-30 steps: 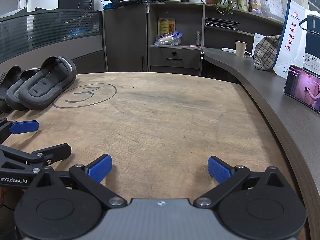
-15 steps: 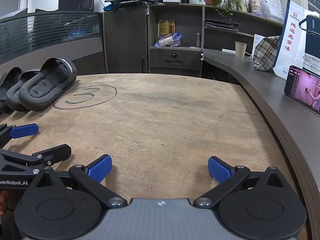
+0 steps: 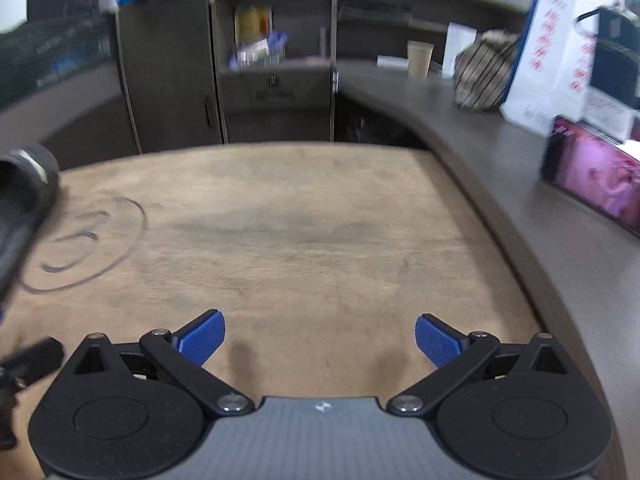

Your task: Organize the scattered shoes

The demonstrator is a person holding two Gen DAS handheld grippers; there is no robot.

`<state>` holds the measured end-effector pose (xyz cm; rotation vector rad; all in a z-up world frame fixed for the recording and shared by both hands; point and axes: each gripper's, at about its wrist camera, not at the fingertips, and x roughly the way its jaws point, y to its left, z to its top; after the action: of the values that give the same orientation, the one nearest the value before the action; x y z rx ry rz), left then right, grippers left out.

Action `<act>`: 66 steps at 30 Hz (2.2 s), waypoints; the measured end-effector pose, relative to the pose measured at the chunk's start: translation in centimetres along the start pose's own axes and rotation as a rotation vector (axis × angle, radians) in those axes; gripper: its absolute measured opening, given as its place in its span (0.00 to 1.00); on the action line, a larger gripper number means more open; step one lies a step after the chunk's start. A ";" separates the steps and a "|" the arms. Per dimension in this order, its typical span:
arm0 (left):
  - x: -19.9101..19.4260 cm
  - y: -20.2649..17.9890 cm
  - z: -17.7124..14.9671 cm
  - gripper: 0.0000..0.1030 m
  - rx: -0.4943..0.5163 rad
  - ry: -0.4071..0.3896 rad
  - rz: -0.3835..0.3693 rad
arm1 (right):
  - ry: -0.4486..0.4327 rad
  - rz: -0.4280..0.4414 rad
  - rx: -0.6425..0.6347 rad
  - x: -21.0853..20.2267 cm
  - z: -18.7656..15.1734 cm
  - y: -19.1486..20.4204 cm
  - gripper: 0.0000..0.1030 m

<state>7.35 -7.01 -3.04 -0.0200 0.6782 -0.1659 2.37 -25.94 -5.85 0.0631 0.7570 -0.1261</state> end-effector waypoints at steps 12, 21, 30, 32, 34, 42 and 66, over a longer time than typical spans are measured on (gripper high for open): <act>4.3 -0.6 1.8 1.00 0.002 0.033 0.125 | -0.047 0.021 0.014 2.4 0.5 -0.2 1.00; 4.0 -0.7 2.3 1.00 -0.006 0.036 0.119 | -0.034 0.043 0.038 3.6 2.2 -0.4 1.00; 3.7 -0.7 2.6 1.00 -0.014 0.038 0.114 | -0.038 0.042 0.037 5.2 4.6 -0.4 1.00; 3.9 -0.7 3.0 1.00 -0.014 0.040 0.114 | -0.043 0.035 0.030 4.2 3.0 -0.3 1.00; 4.0 -0.8 3.3 1.00 -0.013 0.040 0.114 | -0.040 0.035 0.030 4.5 3.5 -0.3 1.00; 4.6 -0.6 3.0 1.00 -0.008 0.033 0.118 | -0.048 0.032 0.027 4.1 2.4 -0.3 1.00; 4.6 -0.6 2.8 1.00 -0.006 0.033 0.119 | -0.050 0.028 0.024 3.4 1.7 -0.3 1.00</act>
<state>12.51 -8.46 -3.63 0.0170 0.7105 -0.0496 5.94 -26.75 -6.93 0.0932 0.7044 -0.1096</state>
